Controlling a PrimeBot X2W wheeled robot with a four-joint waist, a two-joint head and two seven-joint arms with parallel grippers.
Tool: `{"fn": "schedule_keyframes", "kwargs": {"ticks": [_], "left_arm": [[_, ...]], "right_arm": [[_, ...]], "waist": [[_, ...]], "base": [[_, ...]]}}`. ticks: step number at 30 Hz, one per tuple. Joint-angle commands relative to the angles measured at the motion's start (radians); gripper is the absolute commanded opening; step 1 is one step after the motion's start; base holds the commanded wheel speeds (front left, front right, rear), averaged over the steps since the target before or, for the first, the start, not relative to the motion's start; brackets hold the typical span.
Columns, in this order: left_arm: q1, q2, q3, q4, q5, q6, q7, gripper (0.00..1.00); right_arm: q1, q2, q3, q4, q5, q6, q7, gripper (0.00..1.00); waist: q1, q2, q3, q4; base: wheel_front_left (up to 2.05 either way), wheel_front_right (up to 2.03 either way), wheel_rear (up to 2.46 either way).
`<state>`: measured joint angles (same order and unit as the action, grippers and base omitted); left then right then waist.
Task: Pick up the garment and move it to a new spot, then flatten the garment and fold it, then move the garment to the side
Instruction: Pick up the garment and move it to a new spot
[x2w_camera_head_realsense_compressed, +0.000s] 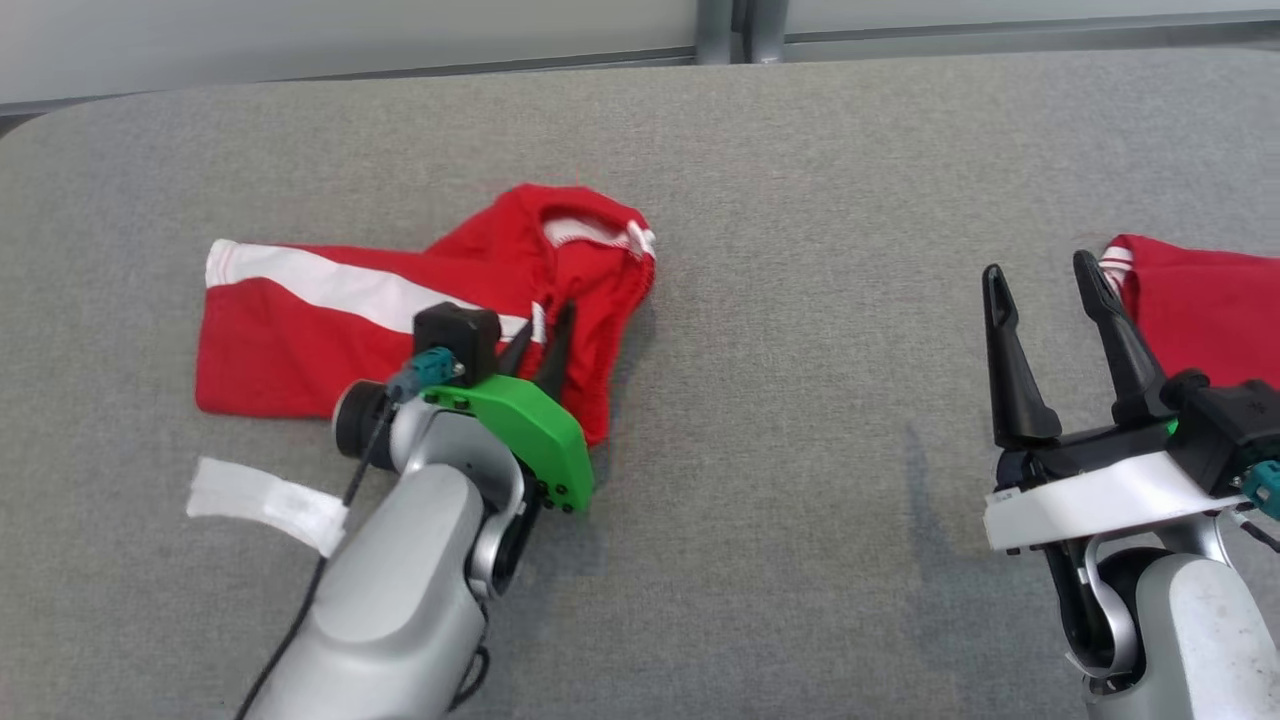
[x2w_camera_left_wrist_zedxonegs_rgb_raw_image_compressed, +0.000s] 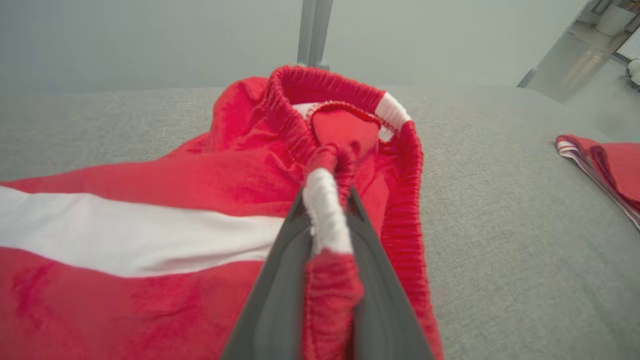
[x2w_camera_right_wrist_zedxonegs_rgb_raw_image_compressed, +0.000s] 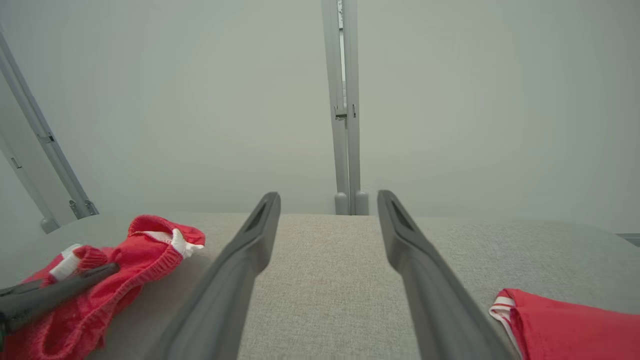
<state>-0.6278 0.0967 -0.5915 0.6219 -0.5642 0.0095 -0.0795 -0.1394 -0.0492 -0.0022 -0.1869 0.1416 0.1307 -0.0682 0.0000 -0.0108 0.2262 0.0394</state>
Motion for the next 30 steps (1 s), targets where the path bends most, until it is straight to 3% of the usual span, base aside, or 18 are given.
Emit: {"fn": "schedule_keyframes", "kwargs": {"ticks": [1,8,12,22,25,26,27,28,30], "left_arm": [[0.024,-0.008,-0.008,-0.020,-0.010,0.007,0.007,0.00],[0.085,-0.045,-0.068,-0.100,-0.096,0.060,0.020,0.00],[0.065,-0.044,-0.151,-0.123,-0.181,0.104,0.017,0.00],[-0.055,-0.045,-0.248,-0.014,-0.383,0.253,-0.095,0.00],[-0.088,-0.044,-0.283,0.021,-0.437,0.278,-0.128,0.00],[-0.098,-0.044,-0.294,0.031,-0.455,0.284,-0.138,0.11],[-0.105,-0.044,-0.310,0.041,-0.471,0.288,-0.145,0.61],[-0.108,-0.044,-0.332,0.047,-0.485,0.285,-0.151,1.00],[-0.110,-0.043,-0.358,0.044,-0.526,0.277,-0.162,1.00]], "right_arm": [[0.012,-0.003,0.002,0.005,0.011,0.000,-0.007,1.00],[0.000,-0.003,0.027,0.034,0.034,0.000,-0.025,1.00],[-0.017,-0.003,0.049,0.061,0.052,0.000,-0.039,1.00],[-0.057,-0.003,0.100,0.123,0.072,0.000,-0.065,1.00],[-0.066,-0.002,0.114,0.138,0.076,0.000,-0.070,1.00],[-0.068,-0.003,0.117,0.143,0.077,0.000,-0.073,1.00],[-0.070,-0.002,0.118,0.147,0.077,0.000,-0.074,1.00],[-0.071,-0.002,0.117,0.150,0.077,0.000,-0.074,1.00],[-0.071,-0.002,0.113,0.155,0.077,0.000,-0.077,1.00]], "waist": [[0.0000,0.0108,-0.015,-0.050],[0.0000,0.0108,-0.006,-0.147],[0.0000,0.0108,0.000,-0.201],[0.0000,0.0108,0.011,-0.303],[0.0000,0.0108,0.010,-0.323],[0.0000,0.0108,0.010,-0.329],[0.0000,0.0108,0.010,-0.332],[0.0000,0.0108,0.010,-0.335],[0.0000,0.0108,0.011,-0.337]], "base": [[0.00,0.00,0.00],[0.00,0.00,0.00],[0.00,0.00,0.00],[0.00,0.00,0.00],[0.00,0.00,0.00],[0.00,0.00,0.00],[0.00,0.00,0.00],[0.00,0.00,0.00],[0.00,0.00,0.00]]}}
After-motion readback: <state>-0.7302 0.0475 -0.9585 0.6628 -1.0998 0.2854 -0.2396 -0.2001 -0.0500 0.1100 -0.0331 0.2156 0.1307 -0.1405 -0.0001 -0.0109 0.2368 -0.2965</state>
